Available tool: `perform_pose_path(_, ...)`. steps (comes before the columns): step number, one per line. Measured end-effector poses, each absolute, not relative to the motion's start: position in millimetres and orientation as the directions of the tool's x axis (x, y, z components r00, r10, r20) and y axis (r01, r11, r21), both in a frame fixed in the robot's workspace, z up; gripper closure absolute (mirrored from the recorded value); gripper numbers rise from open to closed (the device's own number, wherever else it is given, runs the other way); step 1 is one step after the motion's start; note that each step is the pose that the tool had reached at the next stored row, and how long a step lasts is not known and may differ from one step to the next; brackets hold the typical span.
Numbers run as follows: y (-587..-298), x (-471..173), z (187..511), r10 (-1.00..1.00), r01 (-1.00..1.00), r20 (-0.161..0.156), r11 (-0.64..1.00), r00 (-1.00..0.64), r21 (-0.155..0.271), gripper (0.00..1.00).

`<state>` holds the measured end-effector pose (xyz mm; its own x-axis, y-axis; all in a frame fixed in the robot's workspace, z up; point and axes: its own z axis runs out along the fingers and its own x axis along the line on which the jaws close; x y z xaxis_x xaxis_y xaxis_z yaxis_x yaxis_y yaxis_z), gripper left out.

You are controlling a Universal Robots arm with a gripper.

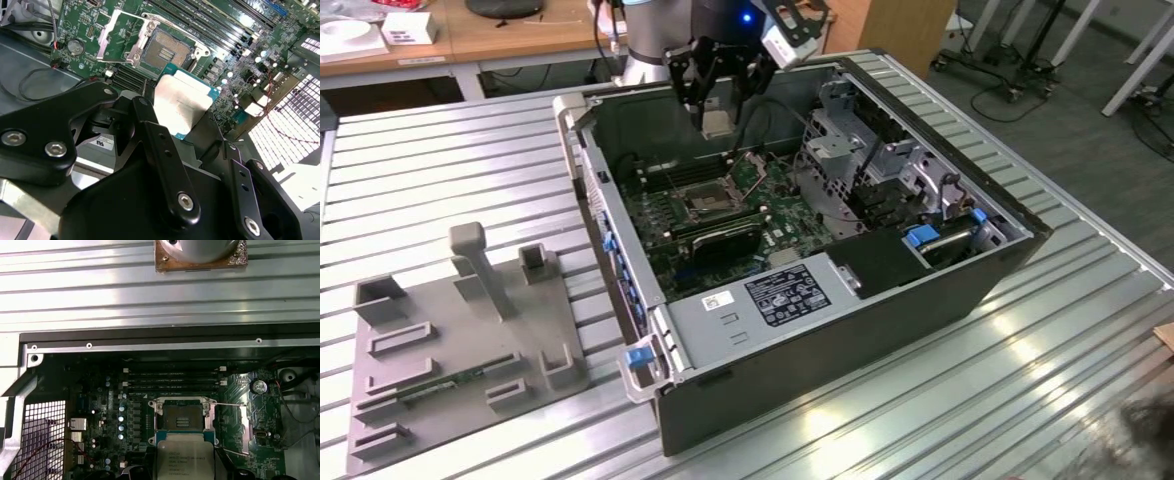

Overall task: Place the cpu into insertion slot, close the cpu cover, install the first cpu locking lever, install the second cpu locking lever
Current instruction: 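Place the cpu into insertion slot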

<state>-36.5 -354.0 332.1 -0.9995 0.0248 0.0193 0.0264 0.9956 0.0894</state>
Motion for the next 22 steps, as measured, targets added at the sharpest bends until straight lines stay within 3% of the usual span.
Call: perform_pose_path(22,-354,-36,318,0.025,0.026,0.019,0.996,-1.0,0.089,0.46)
